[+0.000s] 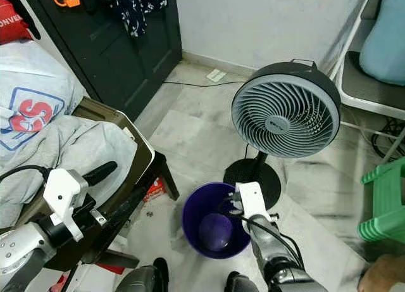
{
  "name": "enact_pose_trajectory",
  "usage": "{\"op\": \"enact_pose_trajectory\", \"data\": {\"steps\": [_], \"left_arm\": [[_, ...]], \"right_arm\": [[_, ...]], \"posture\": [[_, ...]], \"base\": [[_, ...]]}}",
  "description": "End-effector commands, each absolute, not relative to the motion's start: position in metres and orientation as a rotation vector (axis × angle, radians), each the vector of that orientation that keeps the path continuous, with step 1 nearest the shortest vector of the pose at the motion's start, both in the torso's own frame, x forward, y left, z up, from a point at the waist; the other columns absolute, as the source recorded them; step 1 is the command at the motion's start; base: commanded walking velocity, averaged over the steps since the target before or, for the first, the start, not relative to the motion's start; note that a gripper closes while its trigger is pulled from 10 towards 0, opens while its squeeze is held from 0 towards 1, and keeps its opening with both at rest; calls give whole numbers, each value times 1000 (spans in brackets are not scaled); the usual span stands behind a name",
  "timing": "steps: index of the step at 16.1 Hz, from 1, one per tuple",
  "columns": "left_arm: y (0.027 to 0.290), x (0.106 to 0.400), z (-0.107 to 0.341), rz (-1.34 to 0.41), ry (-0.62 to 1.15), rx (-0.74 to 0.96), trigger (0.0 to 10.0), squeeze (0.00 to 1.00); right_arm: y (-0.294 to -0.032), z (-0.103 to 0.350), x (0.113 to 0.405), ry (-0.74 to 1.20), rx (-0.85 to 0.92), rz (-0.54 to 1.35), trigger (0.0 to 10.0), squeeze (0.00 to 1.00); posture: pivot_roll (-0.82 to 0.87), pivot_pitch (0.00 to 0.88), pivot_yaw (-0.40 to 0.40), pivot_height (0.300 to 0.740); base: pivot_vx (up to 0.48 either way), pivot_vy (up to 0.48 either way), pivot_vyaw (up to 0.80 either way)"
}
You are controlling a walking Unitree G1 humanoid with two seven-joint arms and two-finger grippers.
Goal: Clean up the room
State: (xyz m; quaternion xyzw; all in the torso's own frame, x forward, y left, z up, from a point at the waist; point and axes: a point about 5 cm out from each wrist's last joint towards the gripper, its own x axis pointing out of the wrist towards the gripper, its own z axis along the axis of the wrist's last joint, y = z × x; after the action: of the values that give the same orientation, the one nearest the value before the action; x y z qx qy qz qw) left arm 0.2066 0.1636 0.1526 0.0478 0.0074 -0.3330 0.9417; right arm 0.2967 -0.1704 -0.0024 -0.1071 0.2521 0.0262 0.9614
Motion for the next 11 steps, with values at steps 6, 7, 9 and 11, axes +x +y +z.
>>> {"op": "enact_pose_trajectory", "data": {"steps": [6, 7, 9, 11], "left_arm": [[164, 207, 152, -679, 24, 102, 10000, 0], [164, 207, 152, -679, 23, 102, 10000, 0], [164, 207, 151, -675, 21, 104, 10000, 0], [164, 207, 150, -673, 22, 103, 10000, 0]], "right_arm": [[-144, 10, 309, 444, -198, 128, 10000, 0], [-144, 9, 309, 446, -195, 128, 10000, 0], [-150, 6, 306, 464, -195, 114, 10000, 686], [-152, 4, 304, 471, -205, 114, 10000, 878]], "posture": [[178, 256, 74, 740], [178, 256, 74, 740], [180, 253, 71, 740], [178, 252, 67, 740]], "base": [[0, 0, 0], [0, 0, 0], [0, 0, 0], [0, 0, 0]]}}
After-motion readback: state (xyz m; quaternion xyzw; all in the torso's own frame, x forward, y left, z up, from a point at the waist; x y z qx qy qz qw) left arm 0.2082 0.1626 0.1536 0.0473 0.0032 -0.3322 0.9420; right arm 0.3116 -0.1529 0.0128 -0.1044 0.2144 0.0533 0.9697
